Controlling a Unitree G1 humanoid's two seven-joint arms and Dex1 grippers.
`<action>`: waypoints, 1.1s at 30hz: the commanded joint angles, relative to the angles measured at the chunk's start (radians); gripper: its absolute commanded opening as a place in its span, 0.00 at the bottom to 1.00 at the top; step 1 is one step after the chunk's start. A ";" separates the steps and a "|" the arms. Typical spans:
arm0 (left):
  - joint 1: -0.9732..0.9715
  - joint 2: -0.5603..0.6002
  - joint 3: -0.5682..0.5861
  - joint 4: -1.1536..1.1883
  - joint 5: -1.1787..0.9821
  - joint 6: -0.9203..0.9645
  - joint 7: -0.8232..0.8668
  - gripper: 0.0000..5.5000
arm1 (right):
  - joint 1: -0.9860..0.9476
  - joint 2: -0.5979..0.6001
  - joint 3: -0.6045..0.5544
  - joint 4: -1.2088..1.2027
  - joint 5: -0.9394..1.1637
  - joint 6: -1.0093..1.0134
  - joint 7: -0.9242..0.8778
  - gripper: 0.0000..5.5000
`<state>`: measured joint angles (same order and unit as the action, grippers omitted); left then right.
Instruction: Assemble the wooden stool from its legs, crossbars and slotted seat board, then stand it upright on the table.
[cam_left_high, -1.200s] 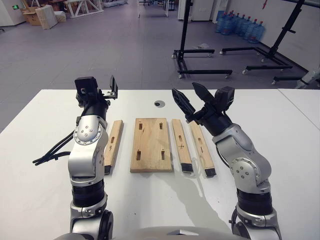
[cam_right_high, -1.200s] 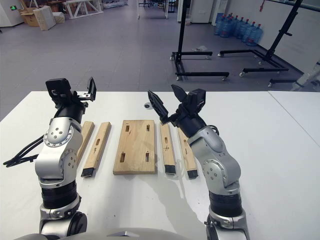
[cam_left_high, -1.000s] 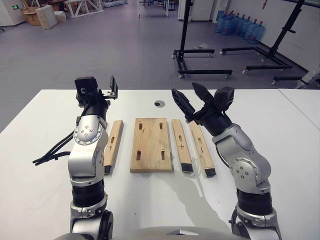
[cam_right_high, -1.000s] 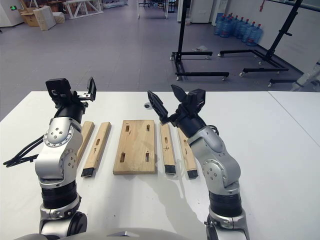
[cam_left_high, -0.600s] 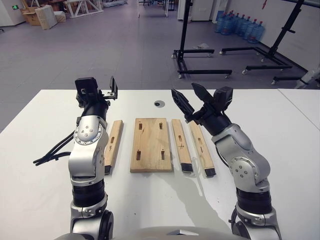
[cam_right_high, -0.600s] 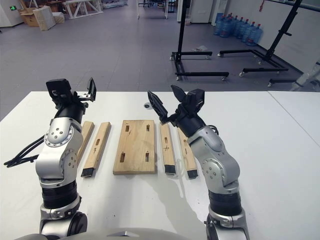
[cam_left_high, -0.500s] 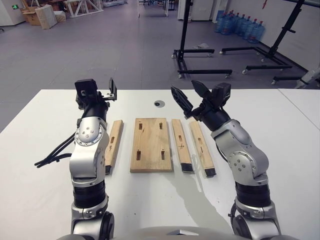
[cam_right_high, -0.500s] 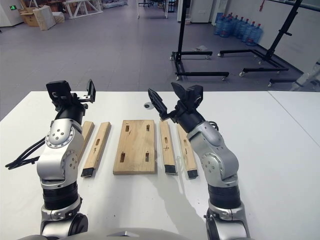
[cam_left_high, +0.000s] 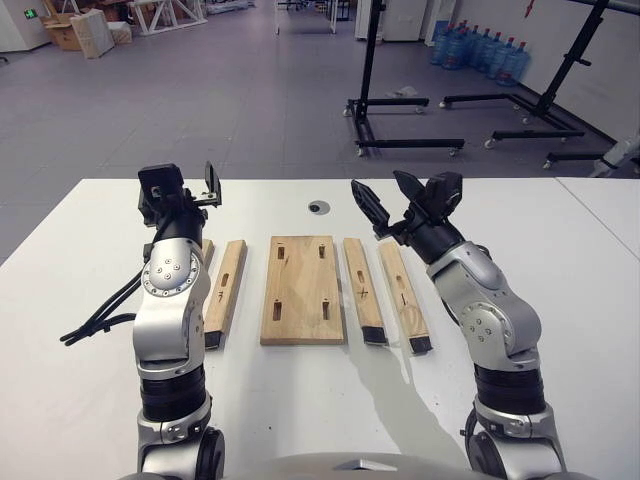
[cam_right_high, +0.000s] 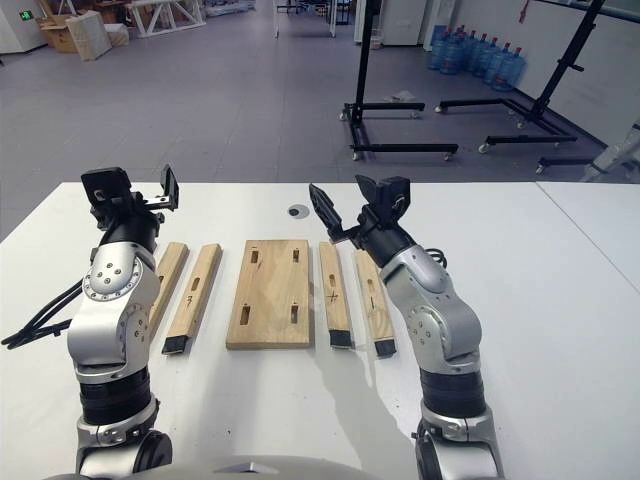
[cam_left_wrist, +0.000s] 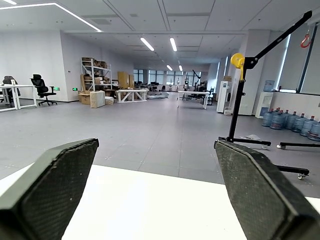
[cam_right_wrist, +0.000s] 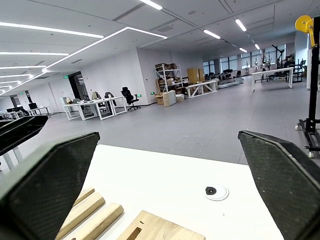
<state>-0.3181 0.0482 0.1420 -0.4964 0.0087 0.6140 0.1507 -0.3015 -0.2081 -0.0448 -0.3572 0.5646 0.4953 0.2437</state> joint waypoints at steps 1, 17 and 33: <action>-0.013 0.019 0.013 0.007 -0.001 0.032 -0.012 0.77 | 0.013 -0.013 -0.014 -0.004 -0.034 0.028 -0.032 0.93; 0.137 0.094 0.098 -0.029 -0.045 0.063 -0.096 0.77 | 0.107 -0.221 -0.147 0.200 -0.256 0.010 -0.051 0.93; 0.124 0.093 0.079 0.007 -0.036 0.039 -0.098 0.77 | 0.071 -0.229 -0.138 0.422 -0.291 0.105 0.012 0.93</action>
<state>-0.1838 0.1378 0.2301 -0.4969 -0.0336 0.6587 0.0479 -0.2078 -0.4420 -0.1740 0.0674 0.2765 0.5868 0.2619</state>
